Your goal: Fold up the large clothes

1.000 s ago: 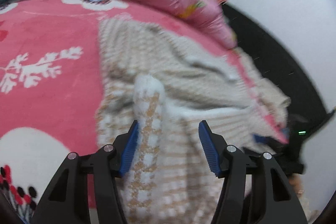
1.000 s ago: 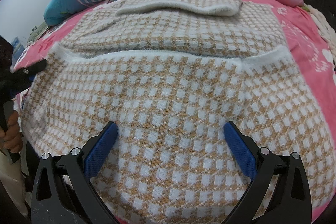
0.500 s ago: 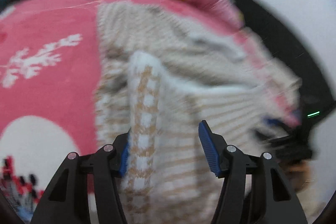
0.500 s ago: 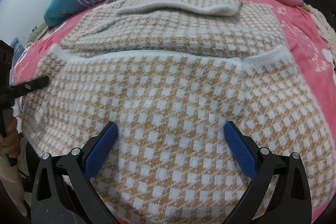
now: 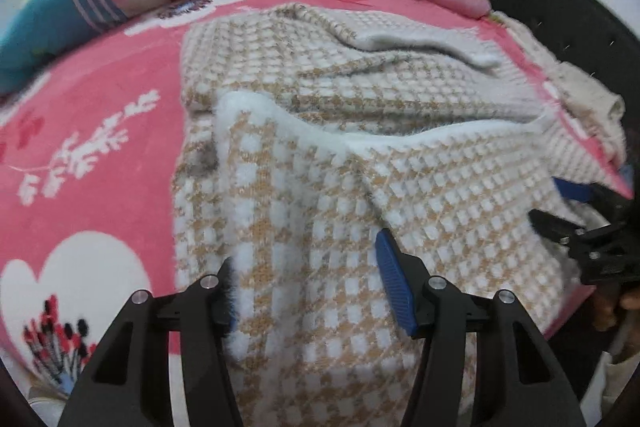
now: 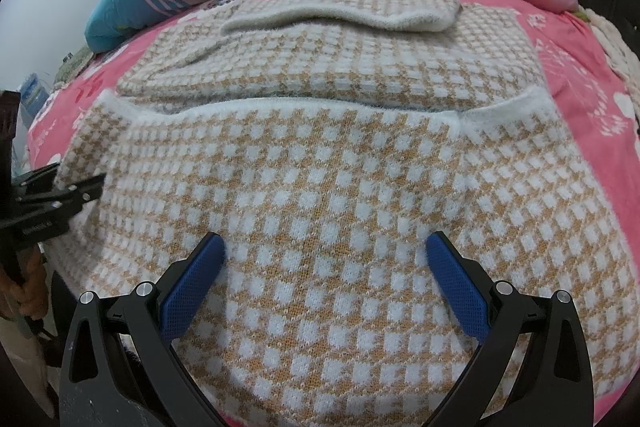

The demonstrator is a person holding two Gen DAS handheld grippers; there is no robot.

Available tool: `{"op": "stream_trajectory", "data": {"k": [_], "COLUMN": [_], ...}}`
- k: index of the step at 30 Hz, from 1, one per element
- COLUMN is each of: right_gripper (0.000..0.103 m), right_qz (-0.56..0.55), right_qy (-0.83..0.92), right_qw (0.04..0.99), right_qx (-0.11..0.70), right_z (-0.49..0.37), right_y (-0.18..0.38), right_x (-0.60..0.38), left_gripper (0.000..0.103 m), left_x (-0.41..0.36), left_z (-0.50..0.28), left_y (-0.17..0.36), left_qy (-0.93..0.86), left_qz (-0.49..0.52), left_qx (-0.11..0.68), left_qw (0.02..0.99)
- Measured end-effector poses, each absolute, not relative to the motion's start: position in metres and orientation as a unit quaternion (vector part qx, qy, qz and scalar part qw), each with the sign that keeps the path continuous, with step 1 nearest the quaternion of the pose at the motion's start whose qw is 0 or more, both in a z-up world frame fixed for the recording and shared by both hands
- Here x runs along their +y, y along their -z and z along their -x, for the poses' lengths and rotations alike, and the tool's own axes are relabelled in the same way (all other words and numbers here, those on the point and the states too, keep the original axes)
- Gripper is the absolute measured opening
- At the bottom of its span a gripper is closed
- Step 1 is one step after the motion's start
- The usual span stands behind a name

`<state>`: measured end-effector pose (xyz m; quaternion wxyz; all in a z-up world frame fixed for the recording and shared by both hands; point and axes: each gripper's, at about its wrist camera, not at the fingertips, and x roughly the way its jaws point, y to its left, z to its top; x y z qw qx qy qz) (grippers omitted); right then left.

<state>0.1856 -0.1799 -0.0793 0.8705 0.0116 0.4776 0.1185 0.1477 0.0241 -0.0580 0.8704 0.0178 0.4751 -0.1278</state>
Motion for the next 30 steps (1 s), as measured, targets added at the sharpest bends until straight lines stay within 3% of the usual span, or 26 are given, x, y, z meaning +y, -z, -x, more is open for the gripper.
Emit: {"op": "stream_trajectory", "data": {"k": [11,25,30], "right_gripper": [0.092,0.051,0.045], "right_qz": [-0.047,-0.069,-0.113], "right_qy": [-0.116,-0.129,-0.185], "right_qw": [0.894,0.856,0.841], "right_qx": [0.431,0.495,0.496], "right_z": [-0.146,-0.223,-0.195], "right_y": [0.027,0.042,0.028], "right_x": [-0.290,-0.332,-0.347], "left_gripper": [0.056,0.056,0.056], "left_x": [0.006,0.000,0.000], "left_z": [-0.141,-0.139,-0.139], "left_y": [0.064,0.064,0.064], "left_qy": [0.078,0.066,0.067], "left_qz": [-0.062,-0.072,-0.072], "left_qx": [0.456,0.455,0.454], "left_qw": [0.884,0.885,0.886]}}
